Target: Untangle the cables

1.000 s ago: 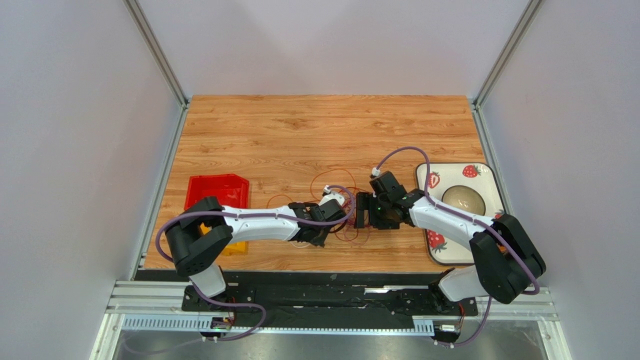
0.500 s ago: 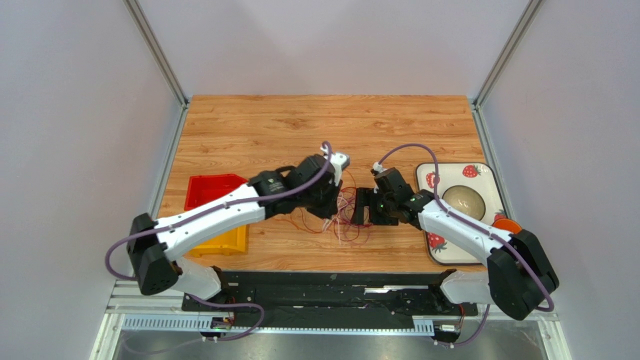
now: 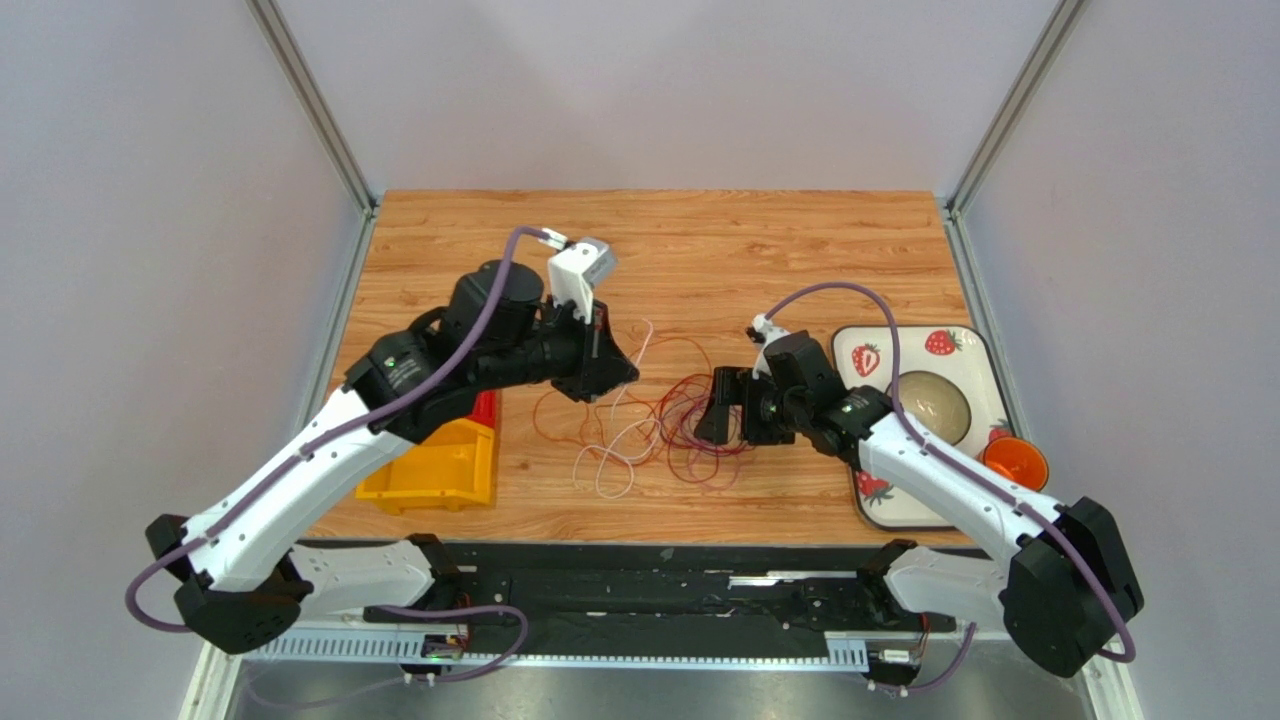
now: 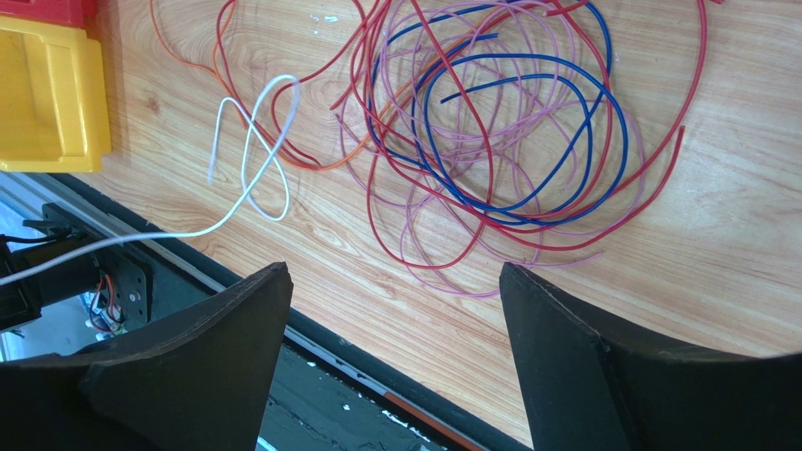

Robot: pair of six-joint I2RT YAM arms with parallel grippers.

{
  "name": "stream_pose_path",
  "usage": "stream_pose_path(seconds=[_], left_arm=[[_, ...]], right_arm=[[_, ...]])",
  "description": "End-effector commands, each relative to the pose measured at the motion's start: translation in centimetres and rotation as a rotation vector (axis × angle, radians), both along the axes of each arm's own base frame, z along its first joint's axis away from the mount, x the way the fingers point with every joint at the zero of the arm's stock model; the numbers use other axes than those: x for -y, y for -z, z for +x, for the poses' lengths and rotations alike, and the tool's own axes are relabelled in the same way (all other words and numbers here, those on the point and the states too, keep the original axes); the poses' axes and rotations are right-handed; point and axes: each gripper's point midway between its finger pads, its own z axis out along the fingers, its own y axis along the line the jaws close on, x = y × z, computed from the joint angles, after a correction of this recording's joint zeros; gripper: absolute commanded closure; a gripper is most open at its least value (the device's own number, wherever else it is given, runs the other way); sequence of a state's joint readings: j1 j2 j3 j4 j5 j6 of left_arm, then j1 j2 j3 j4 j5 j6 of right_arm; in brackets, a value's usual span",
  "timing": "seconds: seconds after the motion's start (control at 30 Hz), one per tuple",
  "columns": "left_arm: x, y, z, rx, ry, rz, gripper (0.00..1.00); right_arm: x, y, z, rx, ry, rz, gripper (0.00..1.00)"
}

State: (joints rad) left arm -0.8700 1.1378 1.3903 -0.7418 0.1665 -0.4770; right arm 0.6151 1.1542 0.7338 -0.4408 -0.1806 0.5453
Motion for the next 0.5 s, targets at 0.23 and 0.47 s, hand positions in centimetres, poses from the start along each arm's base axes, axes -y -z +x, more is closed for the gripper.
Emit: stream_pose_path(seconds=[0.23,0.47], left_arm=[[-7.4,-16.1,0.4,0.384,-0.193,-0.112,1.00],[-13.7,-20.1,1.4,0.519,-0.434,-0.048,1.00]], right_arm=[[-2.7,-0.2,0.9,0.018,-0.055,0.050,0.14],[-4.4,0.4,1.4,0.022,-0.084,0.054,0.14]])
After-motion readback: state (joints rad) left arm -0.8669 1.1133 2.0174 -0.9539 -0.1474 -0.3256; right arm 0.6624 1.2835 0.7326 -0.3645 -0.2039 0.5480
